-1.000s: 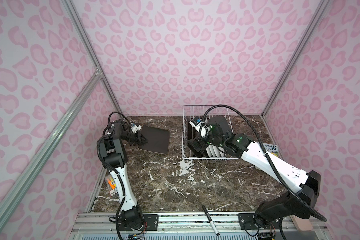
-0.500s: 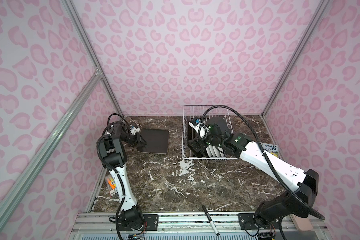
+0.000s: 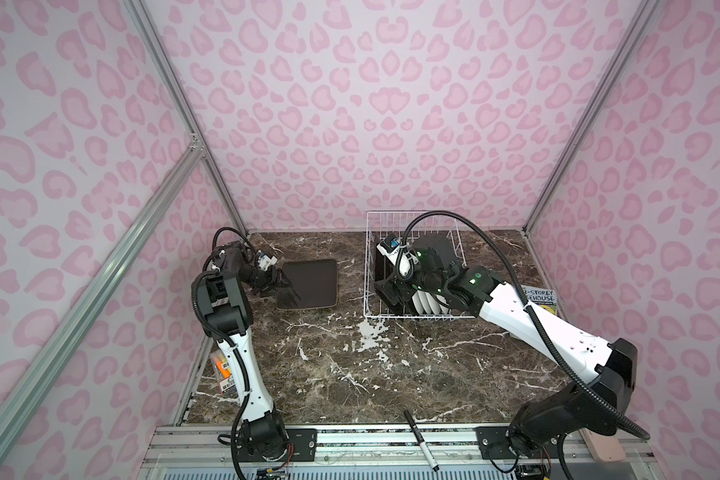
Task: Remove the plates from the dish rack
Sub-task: 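Open the left gripper and lift it off the placed dark plate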
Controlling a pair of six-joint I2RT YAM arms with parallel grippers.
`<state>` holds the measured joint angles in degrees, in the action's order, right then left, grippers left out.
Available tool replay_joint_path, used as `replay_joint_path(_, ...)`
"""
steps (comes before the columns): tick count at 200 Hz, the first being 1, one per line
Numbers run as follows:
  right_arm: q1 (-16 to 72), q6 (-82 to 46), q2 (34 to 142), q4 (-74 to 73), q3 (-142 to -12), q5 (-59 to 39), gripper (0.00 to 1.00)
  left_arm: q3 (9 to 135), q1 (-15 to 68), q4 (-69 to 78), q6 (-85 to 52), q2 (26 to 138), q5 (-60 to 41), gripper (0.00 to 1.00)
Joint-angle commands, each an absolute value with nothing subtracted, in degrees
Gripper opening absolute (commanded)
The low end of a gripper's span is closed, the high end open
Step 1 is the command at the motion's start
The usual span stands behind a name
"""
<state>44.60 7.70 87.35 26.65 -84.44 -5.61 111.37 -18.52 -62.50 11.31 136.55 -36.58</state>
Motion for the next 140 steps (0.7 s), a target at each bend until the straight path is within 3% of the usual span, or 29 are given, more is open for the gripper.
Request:
replay_joint_path(1, 44.6, 8.1, 87.0, 26.2, -84.7, -4.9, 0.99, 110.8, -18.5, -61.3, 10.2, 135.0, -32.5, 0.65)
replay_joint_path(72, 44.7, 7.5, 85.8, 24.9, -83.4, -3.6, 0.99, 107.5, -18.5, -57.8, 6.4, 128.4, -25.1, 0.78)
replay_joint_path(140, 44.6, 6.3, 84.4, 23.4, -82.6, -1.2, 0.99, 100.1, -18.3, -48.6, -0.2, 115.7, -27.0, 0.81)
